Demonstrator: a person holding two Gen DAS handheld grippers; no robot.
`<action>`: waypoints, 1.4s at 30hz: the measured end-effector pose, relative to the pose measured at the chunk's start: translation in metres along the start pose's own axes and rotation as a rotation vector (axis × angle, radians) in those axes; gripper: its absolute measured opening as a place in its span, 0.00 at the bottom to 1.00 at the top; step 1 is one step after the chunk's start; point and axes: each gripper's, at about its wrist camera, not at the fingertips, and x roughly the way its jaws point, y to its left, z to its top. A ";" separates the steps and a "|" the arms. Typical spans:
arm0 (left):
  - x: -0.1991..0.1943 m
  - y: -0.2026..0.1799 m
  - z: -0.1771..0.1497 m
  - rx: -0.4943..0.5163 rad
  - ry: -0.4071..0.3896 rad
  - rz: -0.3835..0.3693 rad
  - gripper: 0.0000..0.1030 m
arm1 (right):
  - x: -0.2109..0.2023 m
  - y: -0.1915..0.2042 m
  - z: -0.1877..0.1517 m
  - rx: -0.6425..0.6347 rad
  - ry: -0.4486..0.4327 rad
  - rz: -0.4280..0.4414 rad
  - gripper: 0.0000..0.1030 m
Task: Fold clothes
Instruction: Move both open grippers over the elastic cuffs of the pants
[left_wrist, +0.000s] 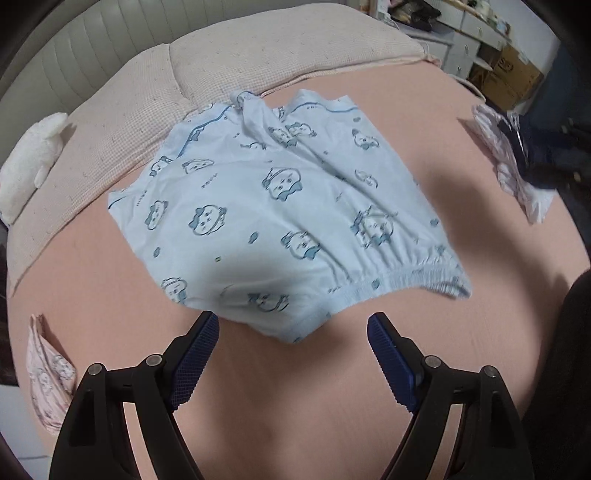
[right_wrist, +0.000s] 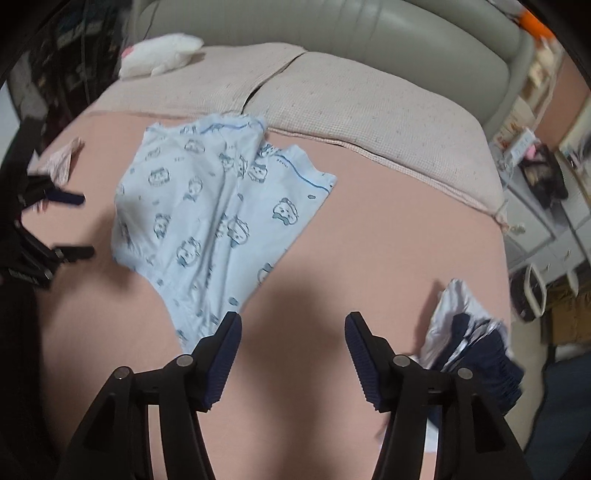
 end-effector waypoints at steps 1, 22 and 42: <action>0.003 0.001 0.001 -0.040 -0.007 -0.004 0.80 | 0.002 0.002 -0.002 0.050 -0.015 0.033 0.57; 0.074 0.011 -0.071 -0.211 -0.142 0.112 0.80 | 0.088 0.071 -0.069 0.291 -0.046 -0.020 0.58; 0.070 0.024 -0.068 -0.340 -0.264 0.173 0.41 | 0.102 0.085 -0.079 0.266 -0.021 -0.099 0.58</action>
